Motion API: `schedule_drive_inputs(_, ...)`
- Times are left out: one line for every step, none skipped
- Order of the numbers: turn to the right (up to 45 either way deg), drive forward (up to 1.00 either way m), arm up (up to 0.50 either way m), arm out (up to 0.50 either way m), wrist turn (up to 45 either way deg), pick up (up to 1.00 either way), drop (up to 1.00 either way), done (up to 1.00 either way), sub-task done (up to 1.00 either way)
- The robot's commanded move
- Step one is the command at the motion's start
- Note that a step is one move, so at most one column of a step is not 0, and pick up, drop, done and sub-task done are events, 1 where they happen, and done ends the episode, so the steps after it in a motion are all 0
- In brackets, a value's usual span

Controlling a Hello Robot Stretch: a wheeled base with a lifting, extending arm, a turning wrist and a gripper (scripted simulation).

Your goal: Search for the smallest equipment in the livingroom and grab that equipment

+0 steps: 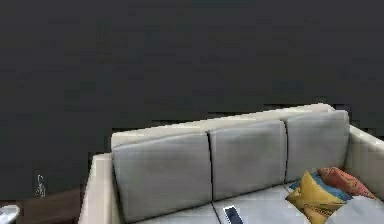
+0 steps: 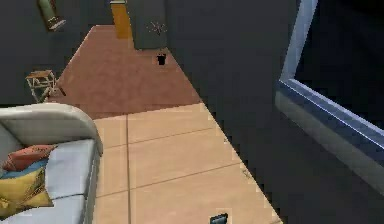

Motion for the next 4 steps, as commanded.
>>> schedule_drive_inputs(-45.0,0.00,0.00,0.00,0.0,0.00,0.00,0.00,0.00)
schedule_drive_inputs(-24.0,0.00,0.00,0.00,0.0,0.00,0.00,0.00,0.00)
schedule_drive_inputs(0.0,0.00,0.42,0.00,0.0,0.00,0.00,0.00,0.00)
schedule_drive_inputs(0.0,0.00,0.00,0.50,0.0,0.00,0.00,0.00,0.00)
